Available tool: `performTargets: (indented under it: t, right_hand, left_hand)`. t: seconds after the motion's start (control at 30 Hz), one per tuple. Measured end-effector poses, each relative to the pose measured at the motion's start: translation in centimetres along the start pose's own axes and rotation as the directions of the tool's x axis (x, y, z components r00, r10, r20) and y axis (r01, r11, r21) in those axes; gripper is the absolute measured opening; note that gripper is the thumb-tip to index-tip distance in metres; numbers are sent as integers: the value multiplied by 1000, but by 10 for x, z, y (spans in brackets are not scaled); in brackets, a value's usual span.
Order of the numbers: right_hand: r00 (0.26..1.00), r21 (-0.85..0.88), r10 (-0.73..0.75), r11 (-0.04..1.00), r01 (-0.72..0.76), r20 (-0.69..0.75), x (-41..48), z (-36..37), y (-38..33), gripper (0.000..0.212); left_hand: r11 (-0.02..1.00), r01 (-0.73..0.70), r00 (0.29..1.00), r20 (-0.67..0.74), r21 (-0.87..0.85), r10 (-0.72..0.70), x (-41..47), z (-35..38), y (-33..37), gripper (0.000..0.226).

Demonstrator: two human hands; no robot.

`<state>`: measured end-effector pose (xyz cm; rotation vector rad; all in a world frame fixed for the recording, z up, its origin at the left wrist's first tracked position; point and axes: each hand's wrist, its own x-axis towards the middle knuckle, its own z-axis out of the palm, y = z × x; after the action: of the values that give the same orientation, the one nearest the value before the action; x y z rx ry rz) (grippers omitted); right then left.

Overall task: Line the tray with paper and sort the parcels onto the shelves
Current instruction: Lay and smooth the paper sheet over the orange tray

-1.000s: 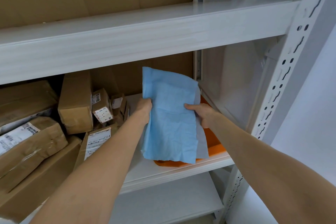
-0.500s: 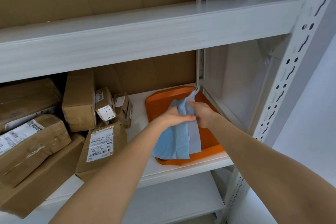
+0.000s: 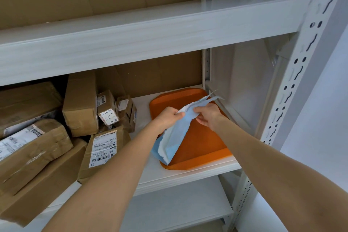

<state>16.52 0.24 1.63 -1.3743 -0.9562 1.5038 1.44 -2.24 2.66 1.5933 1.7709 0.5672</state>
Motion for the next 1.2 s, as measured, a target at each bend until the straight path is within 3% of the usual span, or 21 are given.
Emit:
performTargets:
  t: [0.07, 0.1, 0.17, 0.23, 0.3, 0.37, 0.47, 0.53, 0.57, 0.63, 0.7, 0.77, 0.87, 0.93, 1.0, 1.1, 1.2]
  right_hand:
    - [996, -120, -52, 992, 44, -70, 5, -1, 3, 21]
    - [990, -259, -101, 963, 73, -97, 8, -2, 3, 18]
    - [976, -581, -187, 809, 89, -112, 13, -7, 6, 16]
    - [972, -787, -219, 613, 65, -90, 15, -13, 8, 17]
    - [984, -890, -165, 456, 23, -59, 16, -17, 12, 13]
    - [998, -952, -64, 305, 13, -6, 15, -22, 14, 1]
    - [997, -971, -23, 230, -62, -69, 9, -26, 10, 12]
    - [965, -938, -135, 299, -178, -226, 9, -25, 4, 65]
    - [936, -914, -203, 348, -206, -288, 9, -24, 0, 81]
    - [893, -911, -326, 369, -182, -310, 10, -19, -10, 91]
    - [860, -964, -463, 244, -108, -214, 13, -17, -15, 87]
    - [870, -996, -494, 81, 34, -10, 16, -11, -14, 71]
    - [945, -977, -246, -33, 213, 214, 25, -4, -2, 54]
    - [971, -973, -65, -44, 229, 231, 31, -7, 10, 58]
    - [978, -977, 23, -43, 210, 209, 35, -9, 23, 60]
    - [979, -977, 50, -71, 203, 200, 41, -12, 35, 57]
    - [981, -979, 61, -75, 187, 183, 48, -11, 38, 54]
  left_hand:
    - [996, 18, 999, -35, 83, -16, 4, -5, -2, 40]
    - [988, 13, 999, -49, 156, -6, 6, -9, -2, 39]
    - [915, -6, 992, -111, 404, 56, 10, -20, -2, 31]
    - [741, 40, 970, -203, 671, 132, 11, -32, 4, 19]
    - [593, 104, 946, -264, 798, 189, 16, -44, 12, 17]
    - [531, 149, 936, -292, 834, 196, 24, -54, 18, 17]
    - [531, 182, 935, -313, 827, 167, 36, -68, 23, 19]
    - [536, 180, 923, -329, 825, 197, 43, -74, 25, 21]
    - [548, 174, 912, -344, 818, 223, 45, -76, 27, 21]
    - [586, 153, 891, -368, 796, 267, 51, -77, 31, 21]
    - [662, 90, 882, -368, 744, 293, 59, -78, 33, 24]
    - [768, -6, 876, -368, 640, 313, 70, -76, 32, 29]
    - [832, -113, 841, -394, 543, 372, 84, -72, 30, 32]
    - [851, -128, 822, -425, 510, 379, 94, -70, 29, 34]
    - [880, -115, 832, -440, 460, 339, 103, -70, 28, 34]
    - [920, -131, 899, -347, 369, 267, 118, -67, 26, 41]
    - [897, -164, 949, -183, 410, 257, 121, -58, 28, 64]
